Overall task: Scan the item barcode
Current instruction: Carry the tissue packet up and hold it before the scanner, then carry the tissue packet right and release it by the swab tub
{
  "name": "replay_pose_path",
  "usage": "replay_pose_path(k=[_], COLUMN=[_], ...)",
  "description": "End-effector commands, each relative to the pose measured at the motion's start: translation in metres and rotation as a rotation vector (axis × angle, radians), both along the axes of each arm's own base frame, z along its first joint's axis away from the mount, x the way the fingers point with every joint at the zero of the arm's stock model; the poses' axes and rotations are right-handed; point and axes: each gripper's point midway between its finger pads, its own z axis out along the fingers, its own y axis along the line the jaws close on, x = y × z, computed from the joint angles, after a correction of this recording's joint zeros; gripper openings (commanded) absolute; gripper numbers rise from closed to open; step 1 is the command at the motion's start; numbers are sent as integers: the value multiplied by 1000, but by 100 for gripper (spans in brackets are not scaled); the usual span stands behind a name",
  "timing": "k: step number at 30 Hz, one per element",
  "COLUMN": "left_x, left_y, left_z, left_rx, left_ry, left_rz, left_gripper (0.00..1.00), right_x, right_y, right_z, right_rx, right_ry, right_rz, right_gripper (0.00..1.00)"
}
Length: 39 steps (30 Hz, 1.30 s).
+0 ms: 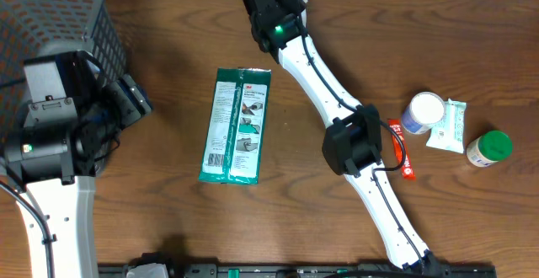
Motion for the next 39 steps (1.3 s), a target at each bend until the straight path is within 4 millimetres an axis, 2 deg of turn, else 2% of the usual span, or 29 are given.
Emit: replay_pose_path(k=[1, 9, 16, 19, 22, 26, 28, 35, 39], left_x=[0, 0, 0, 0, 0, 0, 0, 0, 0], left_y=[2, 2, 2, 2, 2, 2, 2, 2, 2], left_z=[0, 0, 0, 0, 0, 0, 0, 0, 0], left_rx=[13, 13, 13, 13, 13, 13, 13, 13, 13], left_ry=[2, 2, 2, 2, 2, 2, 2, 2, 2], left_rz=[-2, -2, -2, -2, -2, -2, -2, -2, -2], left_gripper=[81, 81, 81, 81, 81, 82, 81, 81, 82], right_x=[2, 5, 8, 5, -6, -32, -52, -141, -189], right_y=[-10, -13, -19, -20, -20, -18, -20, -45, -63], right_z=[-24, -29, -18, -2, 24, 67, 90, 166, 200], right_rx=[-46, -48, -43, -29, 34, 189, 277, 534, 652], right_ry=[28, -5, -47, -55, -48, 6, 55, 299, 386], right_rz=[-25, -50, -84, -89, -86, -59, -43, 89, 148], right_gripper=[1, 1, 1, 1, 1, 1, 1, 1, 1])
